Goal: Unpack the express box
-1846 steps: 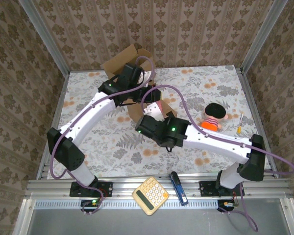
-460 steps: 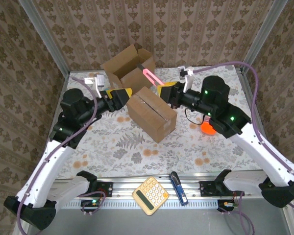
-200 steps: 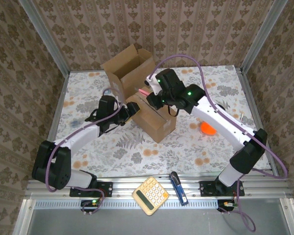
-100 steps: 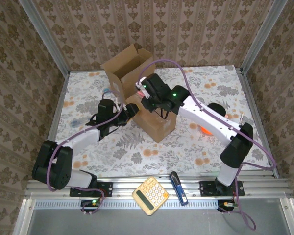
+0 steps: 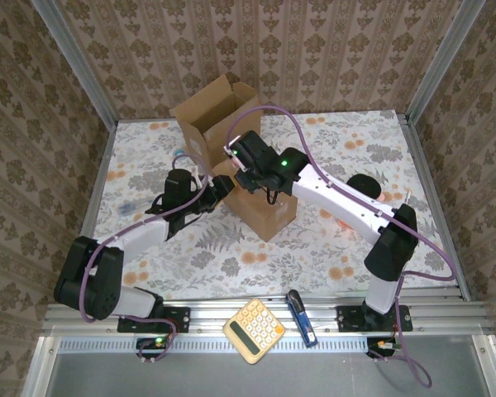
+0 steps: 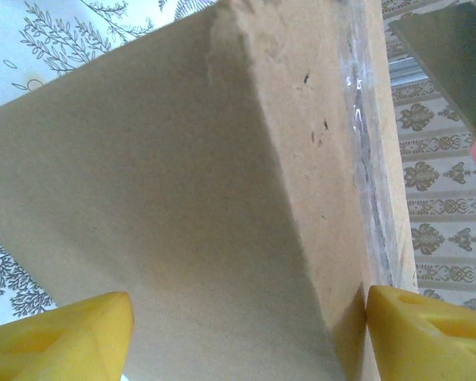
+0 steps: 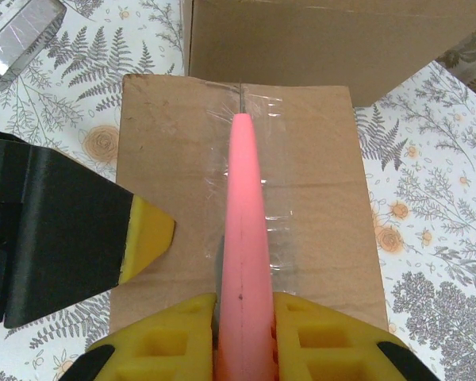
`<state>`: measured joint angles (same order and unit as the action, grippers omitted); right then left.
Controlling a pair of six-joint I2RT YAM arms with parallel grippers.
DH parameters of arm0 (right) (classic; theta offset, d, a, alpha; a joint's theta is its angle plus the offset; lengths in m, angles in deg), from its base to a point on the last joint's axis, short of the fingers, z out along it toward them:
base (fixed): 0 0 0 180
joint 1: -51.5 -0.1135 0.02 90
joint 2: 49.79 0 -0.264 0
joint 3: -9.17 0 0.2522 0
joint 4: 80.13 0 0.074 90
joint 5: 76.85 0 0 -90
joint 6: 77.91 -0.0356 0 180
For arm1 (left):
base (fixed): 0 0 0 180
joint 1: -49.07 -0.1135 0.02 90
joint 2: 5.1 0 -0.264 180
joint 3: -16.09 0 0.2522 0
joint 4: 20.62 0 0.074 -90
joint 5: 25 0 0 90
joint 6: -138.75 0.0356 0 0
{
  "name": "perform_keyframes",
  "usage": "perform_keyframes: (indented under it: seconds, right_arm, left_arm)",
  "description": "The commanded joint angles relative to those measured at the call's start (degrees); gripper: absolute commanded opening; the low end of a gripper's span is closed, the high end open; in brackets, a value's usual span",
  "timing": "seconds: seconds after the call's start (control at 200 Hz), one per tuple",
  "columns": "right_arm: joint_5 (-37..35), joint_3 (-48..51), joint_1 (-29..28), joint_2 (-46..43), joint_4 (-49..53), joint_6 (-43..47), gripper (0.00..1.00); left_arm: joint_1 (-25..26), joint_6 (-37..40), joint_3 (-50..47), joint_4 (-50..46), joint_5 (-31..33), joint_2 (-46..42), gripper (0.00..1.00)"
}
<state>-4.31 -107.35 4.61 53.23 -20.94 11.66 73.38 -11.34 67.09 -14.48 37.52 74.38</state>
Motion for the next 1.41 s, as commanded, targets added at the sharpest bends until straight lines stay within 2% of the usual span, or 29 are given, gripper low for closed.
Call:
perform_keyframes:
  seconds: [0.0,1.02,1.4]
  right_arm:
    - [-1.0,-0.5,-0.2,-0.7,0.4,-1.0,0.0]
    - [-1.4,-1.2,0.0,2.9,1.3,-0.1,0.0]
    - [-3.0,1.4,0.1,1.5,4.1,-0.8,0.0]
  left_arm:
    - [-0.3,-0.9,-0.8,1.4,-1.0,1.3,0.76]
    - [-0.4,-1.0,-1.2,2.2,-1.5,1.5,0.76]
    - [-1.0,-1.0,-1.6,2.3,-1.6,1.3,0.75]
